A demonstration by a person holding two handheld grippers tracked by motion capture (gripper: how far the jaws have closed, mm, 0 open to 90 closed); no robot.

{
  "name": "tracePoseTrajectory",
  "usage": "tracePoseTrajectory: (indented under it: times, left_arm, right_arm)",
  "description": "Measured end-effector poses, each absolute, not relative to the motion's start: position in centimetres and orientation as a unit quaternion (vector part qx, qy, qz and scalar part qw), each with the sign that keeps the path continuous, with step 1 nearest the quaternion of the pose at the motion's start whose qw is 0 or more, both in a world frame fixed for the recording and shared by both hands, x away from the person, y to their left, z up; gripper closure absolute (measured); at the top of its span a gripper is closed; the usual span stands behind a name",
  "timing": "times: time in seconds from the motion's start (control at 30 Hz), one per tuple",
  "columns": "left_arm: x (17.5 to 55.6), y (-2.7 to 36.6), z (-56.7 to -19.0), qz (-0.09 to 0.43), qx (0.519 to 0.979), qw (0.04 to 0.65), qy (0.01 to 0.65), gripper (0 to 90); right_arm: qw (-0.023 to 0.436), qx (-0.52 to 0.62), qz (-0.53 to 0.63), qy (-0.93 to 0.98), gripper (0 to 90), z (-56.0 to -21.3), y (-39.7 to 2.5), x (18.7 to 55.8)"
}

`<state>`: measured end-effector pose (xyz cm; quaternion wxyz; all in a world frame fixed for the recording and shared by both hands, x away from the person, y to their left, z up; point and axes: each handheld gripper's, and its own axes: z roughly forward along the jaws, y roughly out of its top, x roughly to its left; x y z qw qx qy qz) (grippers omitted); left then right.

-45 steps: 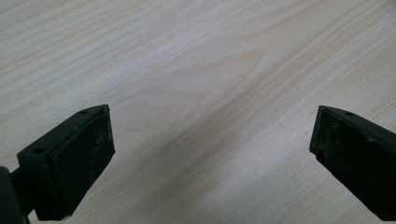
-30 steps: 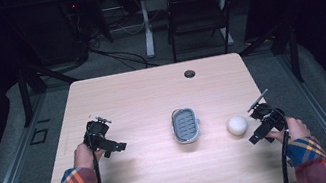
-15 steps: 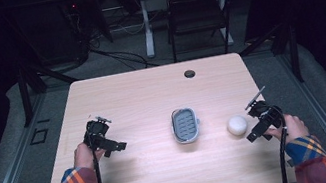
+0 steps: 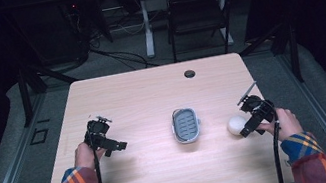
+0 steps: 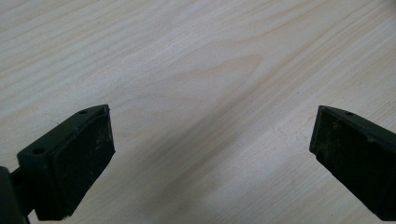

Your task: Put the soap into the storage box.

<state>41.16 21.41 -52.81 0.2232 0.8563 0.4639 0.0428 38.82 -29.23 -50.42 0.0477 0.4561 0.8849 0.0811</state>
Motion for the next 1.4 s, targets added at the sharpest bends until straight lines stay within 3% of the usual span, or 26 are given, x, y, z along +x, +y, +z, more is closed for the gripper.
tracePoseTrajectory:
  times: [1.4]
  left_arm:
    - [41.3, 21.2, -52.9, 0.031, 0.858, 0.225, 0.461, 0.0]
  right_arm:
    - [0.021, 0.432, 0.036, 0.901, 0.0, -51.1, -26.1, 43.1]
